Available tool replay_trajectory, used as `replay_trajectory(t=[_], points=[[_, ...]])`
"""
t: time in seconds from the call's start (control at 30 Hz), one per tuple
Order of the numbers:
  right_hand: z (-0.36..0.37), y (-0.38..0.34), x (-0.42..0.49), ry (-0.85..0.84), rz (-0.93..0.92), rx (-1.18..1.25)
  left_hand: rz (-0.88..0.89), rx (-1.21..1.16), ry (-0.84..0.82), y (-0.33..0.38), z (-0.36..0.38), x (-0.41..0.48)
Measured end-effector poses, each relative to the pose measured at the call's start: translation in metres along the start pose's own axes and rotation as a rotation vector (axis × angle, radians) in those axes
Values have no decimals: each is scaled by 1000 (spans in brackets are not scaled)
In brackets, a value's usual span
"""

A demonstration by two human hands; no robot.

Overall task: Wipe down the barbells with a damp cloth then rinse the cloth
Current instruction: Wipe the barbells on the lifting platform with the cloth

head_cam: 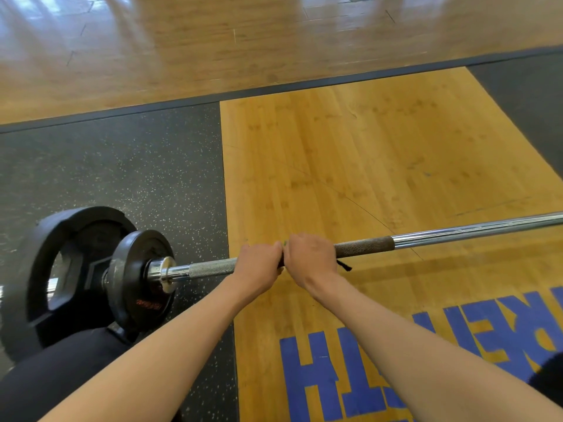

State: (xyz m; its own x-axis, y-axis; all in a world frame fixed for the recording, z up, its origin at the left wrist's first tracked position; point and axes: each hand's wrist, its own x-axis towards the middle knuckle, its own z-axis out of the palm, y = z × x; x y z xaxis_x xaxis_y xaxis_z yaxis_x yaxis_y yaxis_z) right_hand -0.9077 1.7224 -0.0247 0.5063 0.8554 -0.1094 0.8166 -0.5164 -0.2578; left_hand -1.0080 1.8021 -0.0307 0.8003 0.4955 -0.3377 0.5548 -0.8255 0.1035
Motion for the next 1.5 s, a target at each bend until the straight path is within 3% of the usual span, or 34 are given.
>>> replay_trajectory(t=[0.07, 0.2, 0.33, 0.47, 0.53, 0.6, 0.73, 0.87, 1.03, 1.17, 1.23, 1.3, 1.5], points=[[18, 13, -14, 194, -196, 13, 3, 2, 13, -1, 1, 1], [21, 61, -30, 297, -400, -89, 12, 31, -3, -1, 0, 0], [2, 83, -22, 233, -285, -112, 14, 14, -40, -2, -3, 1], [-24, 63, 12, -130, 151, 21, 3, 31, -30, -2, -5, 2], [-24, 46, 20, -197, 220, -65, -4, 42, -23, -1, -5, 2], [-14, 33, 13, -128, 132, -62, -7, 39, -34, -1, -4, 3], [17, 49, -16, 255, -208, 12, -20, 50, -9, 1, -4, 2], [22, 79, -36, 337, -342, -69, -38, 29, 35, 15, -4, 4], [-1, 126, -36, 343, -157, -124, 96, 2, 113, 35, 1, 11], [-27, 100, -2, -20, 168, -91, 89, 19, 119, 37, 0, 13], [-28, 82, 10, -111, 235, -114, 90, 8, 87, 36, -2, 14], [-25, 75, 9, -99, 219, -98, 87, 5, 63, 36, -4, 15], [7, 97, -18, 245, -127, -44, 67, 70, 11, 40, -5, 14]])
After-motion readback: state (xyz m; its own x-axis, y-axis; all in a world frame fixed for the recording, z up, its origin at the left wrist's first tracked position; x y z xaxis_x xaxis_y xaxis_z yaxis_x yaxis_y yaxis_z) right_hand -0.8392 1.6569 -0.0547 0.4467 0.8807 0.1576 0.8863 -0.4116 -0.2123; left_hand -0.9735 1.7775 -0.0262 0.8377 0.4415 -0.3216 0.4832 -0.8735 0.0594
